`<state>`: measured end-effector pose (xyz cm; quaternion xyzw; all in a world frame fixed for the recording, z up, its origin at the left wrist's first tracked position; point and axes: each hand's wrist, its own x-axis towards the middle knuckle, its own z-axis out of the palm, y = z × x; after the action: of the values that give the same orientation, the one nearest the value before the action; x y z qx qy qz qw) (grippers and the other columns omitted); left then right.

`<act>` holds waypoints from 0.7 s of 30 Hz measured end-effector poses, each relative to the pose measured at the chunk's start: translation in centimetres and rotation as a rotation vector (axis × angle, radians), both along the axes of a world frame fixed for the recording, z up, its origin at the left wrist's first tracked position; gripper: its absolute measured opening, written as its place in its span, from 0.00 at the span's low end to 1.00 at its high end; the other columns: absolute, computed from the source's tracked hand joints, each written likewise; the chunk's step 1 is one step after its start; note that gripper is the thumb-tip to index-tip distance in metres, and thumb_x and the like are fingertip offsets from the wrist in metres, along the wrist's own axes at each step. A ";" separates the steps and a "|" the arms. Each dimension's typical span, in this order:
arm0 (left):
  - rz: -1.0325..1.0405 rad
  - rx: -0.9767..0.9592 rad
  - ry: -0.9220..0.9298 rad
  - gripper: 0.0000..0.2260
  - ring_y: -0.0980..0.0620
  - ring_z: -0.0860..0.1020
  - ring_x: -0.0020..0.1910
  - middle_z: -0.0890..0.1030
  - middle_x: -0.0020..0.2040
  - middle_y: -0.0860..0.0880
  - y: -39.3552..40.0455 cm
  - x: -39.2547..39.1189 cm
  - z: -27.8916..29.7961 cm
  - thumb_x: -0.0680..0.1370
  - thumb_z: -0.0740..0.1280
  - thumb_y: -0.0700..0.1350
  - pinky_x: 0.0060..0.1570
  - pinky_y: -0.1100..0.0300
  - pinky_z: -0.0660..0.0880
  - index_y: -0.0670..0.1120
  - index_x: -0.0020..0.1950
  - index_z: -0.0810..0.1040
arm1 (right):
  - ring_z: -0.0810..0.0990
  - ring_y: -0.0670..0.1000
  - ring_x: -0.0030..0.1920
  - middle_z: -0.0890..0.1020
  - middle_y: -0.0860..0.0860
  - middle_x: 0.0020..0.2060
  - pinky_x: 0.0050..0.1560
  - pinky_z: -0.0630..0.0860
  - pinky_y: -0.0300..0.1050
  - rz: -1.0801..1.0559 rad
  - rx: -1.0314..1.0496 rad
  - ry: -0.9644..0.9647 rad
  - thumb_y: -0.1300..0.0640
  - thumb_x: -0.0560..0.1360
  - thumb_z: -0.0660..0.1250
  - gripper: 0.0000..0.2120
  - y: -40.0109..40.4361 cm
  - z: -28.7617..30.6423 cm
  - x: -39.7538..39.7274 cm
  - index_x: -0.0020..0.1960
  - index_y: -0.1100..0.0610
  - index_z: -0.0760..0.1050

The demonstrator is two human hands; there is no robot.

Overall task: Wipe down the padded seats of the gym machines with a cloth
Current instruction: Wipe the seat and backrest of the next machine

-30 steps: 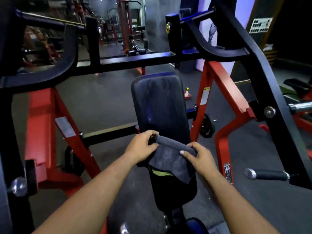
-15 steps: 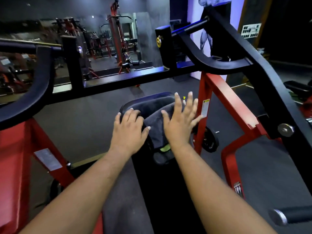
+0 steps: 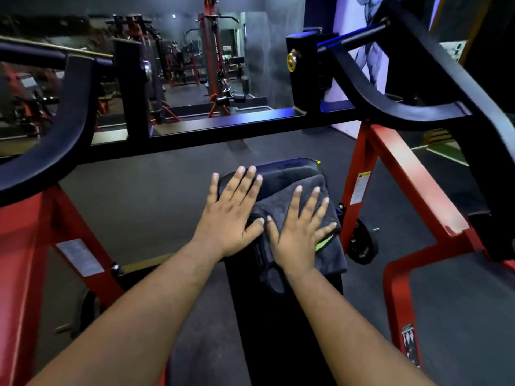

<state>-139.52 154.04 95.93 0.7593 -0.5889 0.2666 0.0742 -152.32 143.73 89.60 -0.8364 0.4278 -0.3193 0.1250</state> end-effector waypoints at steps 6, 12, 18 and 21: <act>-0.029 0.018 0.010 0.36 0.51 0.38 0.83 0.40 0.84 0.50 0.1 0.2 0.1 0.81 0.47 0.63 0.78 0.38 0.34 0.48 0.84 0.43 | 0.24 0.62 0.78 0.26 0.52 0.79 0.66 0.37 0.85 0.079 0.070 0.056 0.13 0.63 0.42 0.58 2.1 -0.4 -2.2 0.81 0.45 0.29; -0.043 0.075 0.062 0.35 0.53 0.33 0.81 0.34 0.83 0.52 0.3 0.4 0.4 0.80 0.44 0.63 0.77 0.40 0.30 0.49 0.84 0.40 | 0.41 0.65 0.81 0.40 0.53 0.83 0.65 0.52 0.87 0.007 -0.015 0.030 0.26 0.68 0.55 0.48 -0.2 0.3 -1.2 0.83 0.39 0.40; 0.014 0.004 -0.069 0.37 0.47 0.44 0.84 0.43 0.84 0.50 -0.3 0.1 -0.3 0.80 0.52 0.62 0.78 0.33 0.42 0.46 0.84 0.47 | 0.48 0.64 0.81 0.44 0.48 0.84 0.67 0.58 0.80 0.057 -0.123 -0.088 0.37 0.73 0.57 0.41 -4.2 5.2 0.2 0.83 0.40 0.47; 0.044 -0.015 -0.135 0.37 0.45 0.49 0.84 0.49 0.84 0.48 -0.5 -0.2 -1.0 0.78 0.56 0.59 0.78 0.32 0.47 0.45 0.84 0.51 | 0.47 0.61 0.82 0.44 0.46 0.84 0.70 0.57 0.75 0.081 -0.176 -0.071 0.36 0.72 0.58 0.44 -4.6 4.9 -0.2 0.84 0.44 0.44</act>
<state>-139.74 153.55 94.92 0.7518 -0.5736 0.3235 0.0341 -152.48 139.09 94.50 -0.8489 0.3592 -0.3796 0.0790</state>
